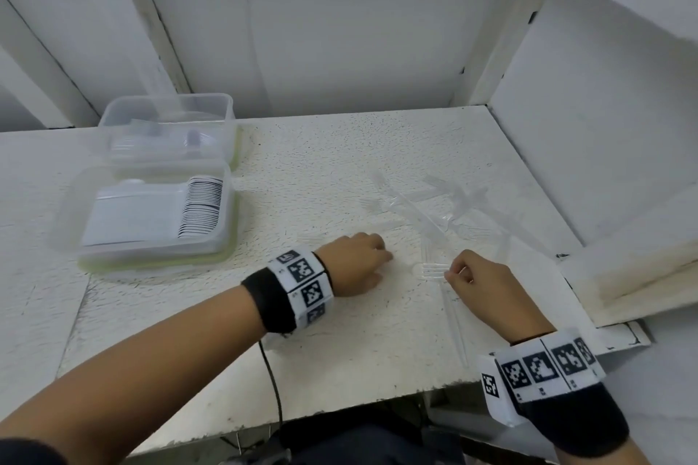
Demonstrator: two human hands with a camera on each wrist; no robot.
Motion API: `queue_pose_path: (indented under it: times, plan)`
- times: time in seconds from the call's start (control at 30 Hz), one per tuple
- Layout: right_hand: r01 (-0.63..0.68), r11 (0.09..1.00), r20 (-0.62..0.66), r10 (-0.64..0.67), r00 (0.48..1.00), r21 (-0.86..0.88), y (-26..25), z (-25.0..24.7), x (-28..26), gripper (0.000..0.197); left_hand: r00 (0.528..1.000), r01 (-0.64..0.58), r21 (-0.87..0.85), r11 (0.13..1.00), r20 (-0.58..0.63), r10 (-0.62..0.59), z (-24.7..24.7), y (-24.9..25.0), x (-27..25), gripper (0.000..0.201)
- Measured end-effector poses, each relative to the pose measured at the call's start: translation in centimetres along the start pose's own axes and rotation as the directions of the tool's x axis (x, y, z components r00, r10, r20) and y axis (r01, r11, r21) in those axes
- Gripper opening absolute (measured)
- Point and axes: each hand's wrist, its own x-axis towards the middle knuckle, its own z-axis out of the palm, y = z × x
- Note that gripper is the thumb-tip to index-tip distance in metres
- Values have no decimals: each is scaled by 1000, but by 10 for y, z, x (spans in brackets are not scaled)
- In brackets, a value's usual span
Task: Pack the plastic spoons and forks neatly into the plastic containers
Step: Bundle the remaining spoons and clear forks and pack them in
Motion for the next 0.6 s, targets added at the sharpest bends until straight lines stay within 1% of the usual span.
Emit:
queue_pose_path:
  times: [0.07, 0.13, 0.2, 0.23, 0.27, 0.33, 0.37, 0.43, 0.47, 0.53, 0.6]
  plan:
    - [30, 998, 13, -31, 999, 54, 0, 1, -1, 9, 999, 3, 63, 998, 42, -6, 1, 11, 7, 46]
    - [41, 992, 25, -44, 999, 118, 0, 1, -2, 8, 999, 17, 141, 990, 45, -24, 1, 16, 9, 41]
    - [47, 989, 9, -49, 999, 143, 1, 2, -4, 9, 997, 20, 138, 990, 67, -30, 2, 15, 5, 37]
    - [46, 990, -14, -44, 999, 136, 1, 2, -4, 9, 996, 29, 80, 996, 82, -35, 1, 13, 2, 34]
    - [39, 993, -41, -35, 999, 112, 0, 2, -4, 9, 994, 52, -14, 999, 93, -51, -1, 9, -3, 30]
    - [14, 1000, -70, -14, 997, 5, -2, 5, -3, 16, 991, 121, -211, 970, 81, -106, -4, -2, -15, 16]
    - [-3, 998, -55, 0, 998, -63, -4, 6, -2, 21, 987, 159, -281, 946, 68, -146, -6, -9, -22, 10]
    - [-42, 980, 18, 46, 999, -192, -8, 12, 2, 29, 971, 233, -385, 893, 43, -235, -7, -25, -41, 4]
    - [-53, 967, 57, 69, 996, -250, -9, 16, 4, 29, 958, 268, -427, 863, 23, -286, -7, -32, -50, 3]
    - [-47, 943, 107, 86, 991, -329, -13, 22, 7, 23, 918, 333, -500, 799, -22, -397, -5, -45, -68, 3]
    - [6, 944, 154, 48, 987, -330, -19, 26, 5, 14, 869, 381, -566, 731, -51, -493, -1, -54, -82, 3]
